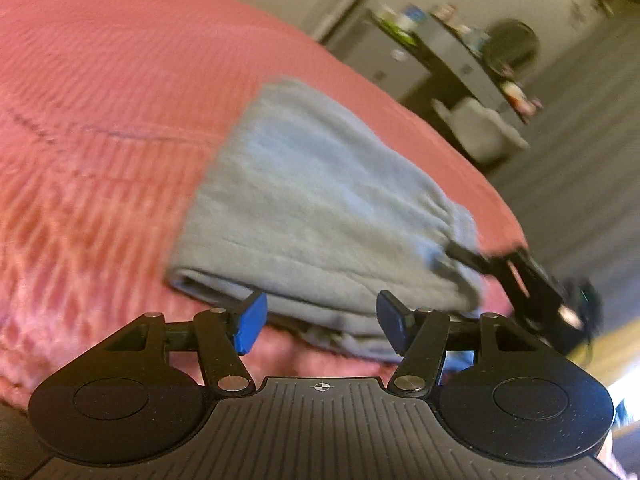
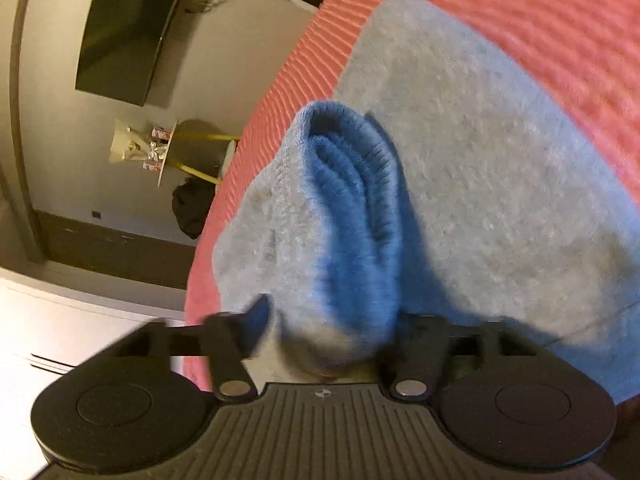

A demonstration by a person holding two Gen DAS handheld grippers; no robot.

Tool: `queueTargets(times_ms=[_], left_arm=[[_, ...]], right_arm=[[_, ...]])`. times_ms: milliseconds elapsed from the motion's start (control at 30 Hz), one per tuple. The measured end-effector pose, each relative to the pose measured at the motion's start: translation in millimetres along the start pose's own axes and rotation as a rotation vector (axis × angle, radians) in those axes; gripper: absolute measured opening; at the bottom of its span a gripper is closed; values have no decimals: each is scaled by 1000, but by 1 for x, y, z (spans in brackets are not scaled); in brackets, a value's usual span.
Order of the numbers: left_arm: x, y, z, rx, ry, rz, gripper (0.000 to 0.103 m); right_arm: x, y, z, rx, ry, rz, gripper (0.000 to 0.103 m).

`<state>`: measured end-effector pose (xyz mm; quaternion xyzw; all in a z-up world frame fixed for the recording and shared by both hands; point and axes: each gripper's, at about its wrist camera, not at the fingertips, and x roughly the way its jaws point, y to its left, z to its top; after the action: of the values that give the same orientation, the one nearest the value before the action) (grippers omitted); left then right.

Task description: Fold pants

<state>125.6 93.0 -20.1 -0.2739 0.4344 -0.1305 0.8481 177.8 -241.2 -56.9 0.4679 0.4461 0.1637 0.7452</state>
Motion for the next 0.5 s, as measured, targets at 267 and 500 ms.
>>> queueTargets(times_ms=[267,500], left_arm=[[16,-26,-18,164,37,114,67],[28,-23,-12,154,-34,312,49]], right_arm=[[2,74,-7,-230,-9,-55,40],[-43,161,1,-350,-122,123,39]])
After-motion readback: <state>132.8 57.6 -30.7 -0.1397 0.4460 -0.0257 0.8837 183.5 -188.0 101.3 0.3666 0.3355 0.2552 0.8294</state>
